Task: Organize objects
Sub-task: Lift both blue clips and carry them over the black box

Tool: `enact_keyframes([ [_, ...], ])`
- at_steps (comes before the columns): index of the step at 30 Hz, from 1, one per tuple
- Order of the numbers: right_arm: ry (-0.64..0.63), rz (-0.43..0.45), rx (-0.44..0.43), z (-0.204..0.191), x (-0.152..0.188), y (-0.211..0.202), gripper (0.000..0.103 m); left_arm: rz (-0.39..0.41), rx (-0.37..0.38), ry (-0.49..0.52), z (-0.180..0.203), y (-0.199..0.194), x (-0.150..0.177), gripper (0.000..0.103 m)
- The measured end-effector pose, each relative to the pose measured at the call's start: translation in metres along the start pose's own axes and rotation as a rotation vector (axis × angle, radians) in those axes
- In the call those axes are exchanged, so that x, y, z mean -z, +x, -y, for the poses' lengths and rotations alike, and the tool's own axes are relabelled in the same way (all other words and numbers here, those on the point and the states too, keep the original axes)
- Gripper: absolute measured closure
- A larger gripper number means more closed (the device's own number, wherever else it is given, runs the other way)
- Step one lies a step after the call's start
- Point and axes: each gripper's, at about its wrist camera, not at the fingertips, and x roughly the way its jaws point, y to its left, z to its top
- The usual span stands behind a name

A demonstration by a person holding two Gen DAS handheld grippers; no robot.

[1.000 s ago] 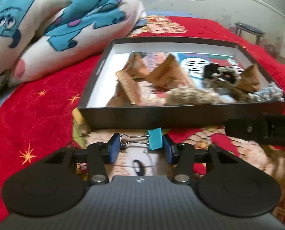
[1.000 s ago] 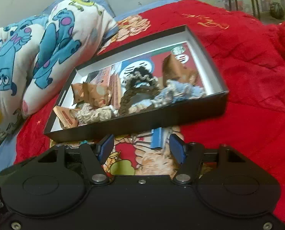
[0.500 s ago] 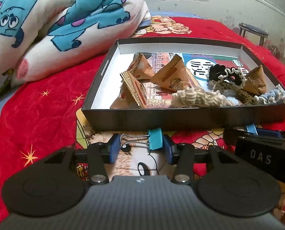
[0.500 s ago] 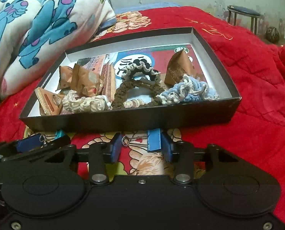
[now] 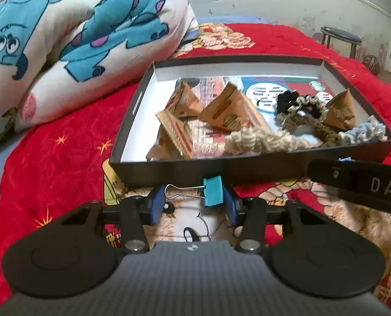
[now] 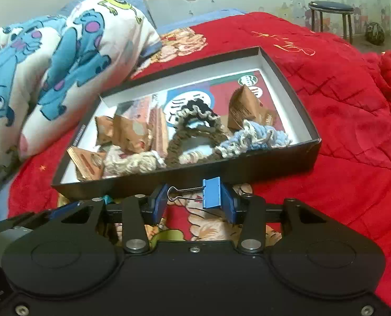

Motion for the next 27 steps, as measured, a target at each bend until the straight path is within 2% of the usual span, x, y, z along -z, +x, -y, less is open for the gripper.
enact_keyframes([
  [14, 0.045, 0.095, -0.133, 0.001, -0.012, -0.039, 0.061, 0.065, 0.036, -0.033, -0.008, -0.026, -0.018, 0.052],
  [19, 0.040, 0.127, -0.164, -0.002, -0.019, -0.051, 0.061, 0.159, 0.091, -0.054, -0.012, -0.044, -0.025, 0.052],
  [24, 0.029, 0.179, -0.188, -0.003, -0.035, -0.066, 0.061, 0.246, 0.101, -0.052, -0.015, -0.062, -0.036, 0.052],
  [27, 0.035, 0.180, -0.231, -0.003, -0.049, -0.070, 0.061, 0.278, 0.115, -0.077, -0.024, -0.068, -0.046, 0.052],
])
